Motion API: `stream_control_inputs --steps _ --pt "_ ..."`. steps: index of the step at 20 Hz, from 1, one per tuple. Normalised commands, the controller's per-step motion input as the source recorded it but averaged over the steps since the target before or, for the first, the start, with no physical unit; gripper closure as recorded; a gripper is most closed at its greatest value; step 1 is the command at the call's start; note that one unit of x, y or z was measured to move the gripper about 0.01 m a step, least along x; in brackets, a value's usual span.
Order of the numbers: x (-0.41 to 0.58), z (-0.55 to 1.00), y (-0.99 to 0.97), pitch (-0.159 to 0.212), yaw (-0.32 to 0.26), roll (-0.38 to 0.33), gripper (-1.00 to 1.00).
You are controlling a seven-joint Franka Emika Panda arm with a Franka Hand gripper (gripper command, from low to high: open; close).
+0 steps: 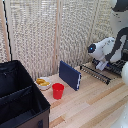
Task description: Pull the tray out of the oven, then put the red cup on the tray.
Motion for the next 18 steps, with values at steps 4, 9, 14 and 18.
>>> stream_control_inputs --steps 4,9,14,18 --pt "0.000 0.01 -0.01 0.011 0.012 0.070 1.00" --pt "0.045 0.07 -0.04 0.039 0.005 0.146 1.00" --pt "0.029 0.10 -0.03 0.047 0.014 0.183 1.00" --pt "0.117 0.02 0.17 0.071 0.002 0.196 1.00"
